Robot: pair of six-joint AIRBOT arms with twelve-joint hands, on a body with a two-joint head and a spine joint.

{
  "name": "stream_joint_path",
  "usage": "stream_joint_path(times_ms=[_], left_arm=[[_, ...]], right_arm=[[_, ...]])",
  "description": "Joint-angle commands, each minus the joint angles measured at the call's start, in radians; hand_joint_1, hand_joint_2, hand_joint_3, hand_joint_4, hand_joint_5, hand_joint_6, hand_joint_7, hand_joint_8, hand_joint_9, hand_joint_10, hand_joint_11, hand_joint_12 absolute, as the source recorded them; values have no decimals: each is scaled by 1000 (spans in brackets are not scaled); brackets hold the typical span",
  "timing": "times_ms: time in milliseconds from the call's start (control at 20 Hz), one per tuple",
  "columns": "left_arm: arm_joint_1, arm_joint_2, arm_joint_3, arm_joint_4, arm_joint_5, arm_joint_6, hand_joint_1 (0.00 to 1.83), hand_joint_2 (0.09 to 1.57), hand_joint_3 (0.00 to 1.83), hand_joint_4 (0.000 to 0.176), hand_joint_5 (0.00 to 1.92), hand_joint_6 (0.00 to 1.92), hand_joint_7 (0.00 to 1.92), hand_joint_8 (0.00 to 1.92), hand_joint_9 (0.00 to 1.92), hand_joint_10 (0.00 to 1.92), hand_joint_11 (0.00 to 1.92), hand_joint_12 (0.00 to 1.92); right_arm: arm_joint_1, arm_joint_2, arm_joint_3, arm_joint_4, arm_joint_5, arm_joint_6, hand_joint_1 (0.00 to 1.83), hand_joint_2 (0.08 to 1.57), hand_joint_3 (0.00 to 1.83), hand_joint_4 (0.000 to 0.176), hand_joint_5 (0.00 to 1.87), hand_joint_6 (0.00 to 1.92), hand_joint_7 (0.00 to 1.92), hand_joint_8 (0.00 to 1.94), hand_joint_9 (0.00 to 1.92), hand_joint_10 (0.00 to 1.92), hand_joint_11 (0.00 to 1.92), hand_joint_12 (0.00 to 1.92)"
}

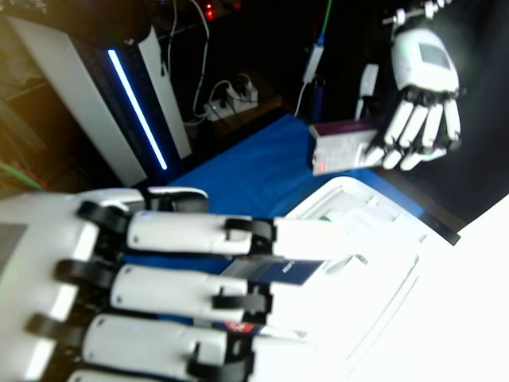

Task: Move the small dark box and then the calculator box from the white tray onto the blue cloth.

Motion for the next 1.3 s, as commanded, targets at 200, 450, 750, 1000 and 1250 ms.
stream_joint_path(times_ms=[200,450,750,1000,1250], left_arm=[[14,44,-91,-14,-75,10,1043,1071,0,175,1071,819,876,990,737,1288,599,1671],[55,65,-152,-14,-128,11,1073,1037,0,158,1145,694,864,1033,728,1364,584,1721],[117,84,-197,-16,-145,24,1248,1101,0,0,1119,587,938,1247,786,1163,619,1512],[186,57,-205,-24,-117,83,1245,1060,0,0,1223,468,1020,1017,884,588,573,1202],[237,11,-188,-40,-97,122,1267,1037,0,0,1350,140,1085,982,920,524,537,1199]], right_arm=[[-2,0,1,49,103,4,698,690,1,12,55,2,69,0,12,1,42,45],[-4,1,0,49,103,4,722,700,2,32,51,3,72,8,7,3,55,55],[-7,-2,0,49,103,4,692,674,0,5,21,3,44,0,20,7,76,68],[-8,-6,0,51,103,4,680,672,0,0,16,0,47,0,21,2,90,78],[-8,-7,-1,51,103,4,690,672,1,0,4,1,41,1,25,3,79,75]])
